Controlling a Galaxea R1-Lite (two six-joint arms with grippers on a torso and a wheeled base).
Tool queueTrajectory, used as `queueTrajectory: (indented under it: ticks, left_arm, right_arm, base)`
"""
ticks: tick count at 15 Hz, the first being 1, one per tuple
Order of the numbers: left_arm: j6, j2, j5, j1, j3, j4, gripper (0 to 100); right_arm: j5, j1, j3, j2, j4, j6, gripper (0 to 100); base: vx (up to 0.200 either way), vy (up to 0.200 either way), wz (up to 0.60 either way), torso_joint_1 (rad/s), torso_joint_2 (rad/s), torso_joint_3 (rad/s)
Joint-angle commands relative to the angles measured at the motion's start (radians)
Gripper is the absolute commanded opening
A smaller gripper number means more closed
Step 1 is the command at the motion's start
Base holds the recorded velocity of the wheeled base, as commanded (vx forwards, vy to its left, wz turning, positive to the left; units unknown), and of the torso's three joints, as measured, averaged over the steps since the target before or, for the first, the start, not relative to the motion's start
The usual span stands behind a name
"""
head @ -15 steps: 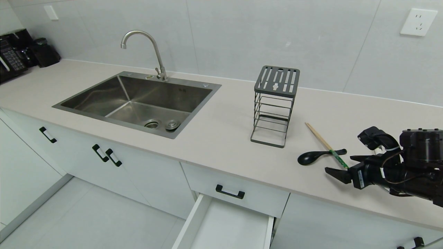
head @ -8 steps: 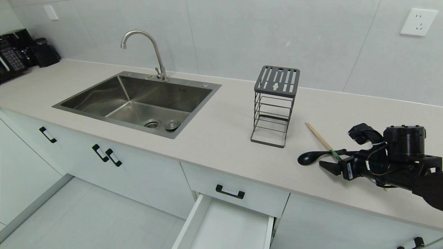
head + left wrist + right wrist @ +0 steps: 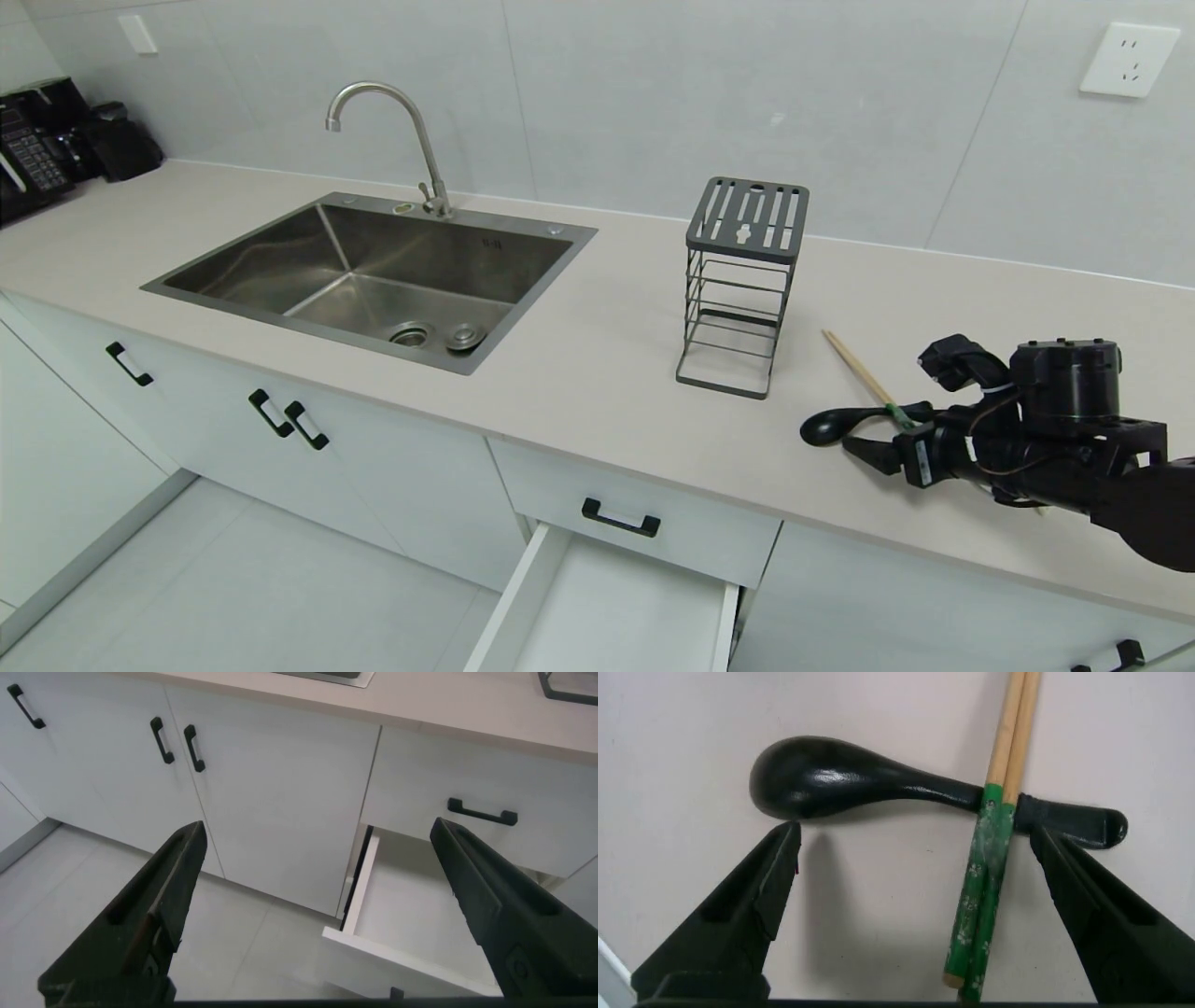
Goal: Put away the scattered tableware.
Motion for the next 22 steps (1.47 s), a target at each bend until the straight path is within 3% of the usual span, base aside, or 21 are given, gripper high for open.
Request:
queueTrajectory:
  ticks: [1,11,15,22]
  left_arm:
    - [0.0,0.001,0.0,0.0,0.0,0.0,100]
    - [0.0,0.001,0.0,0.0,0.0,0.0,100]
    - [0.0,0.001,0.0,0.0,0.0,0.0,100]
    - [0.0,0.001,0.0,0.0,0.0,0.0,100]
  right_arm:
    - [-0.001,-0.007,-0.011,0.015,0.0,0.0,0]
    - [-0.037,-0.133,-0.048,-0.011,-0.023,-0.002,0]
    - [-0.037,-0.127,0.036,-0.148,-0.035,-0.008,0]
    - [-0.035,-0.032,0.217,-0.525,-0.071,-0.102,0]
  base:
    - [0.0,0.0,0.0,0.0,0.0,0.0]
    - [0.0,0.0,0.0,0.0,0.0,0.0]
    - [0.0,0.0,0.0,0.0,0.0,0.0]
    - [0.0,0.0,0.0,0.0,0.0,0.0]
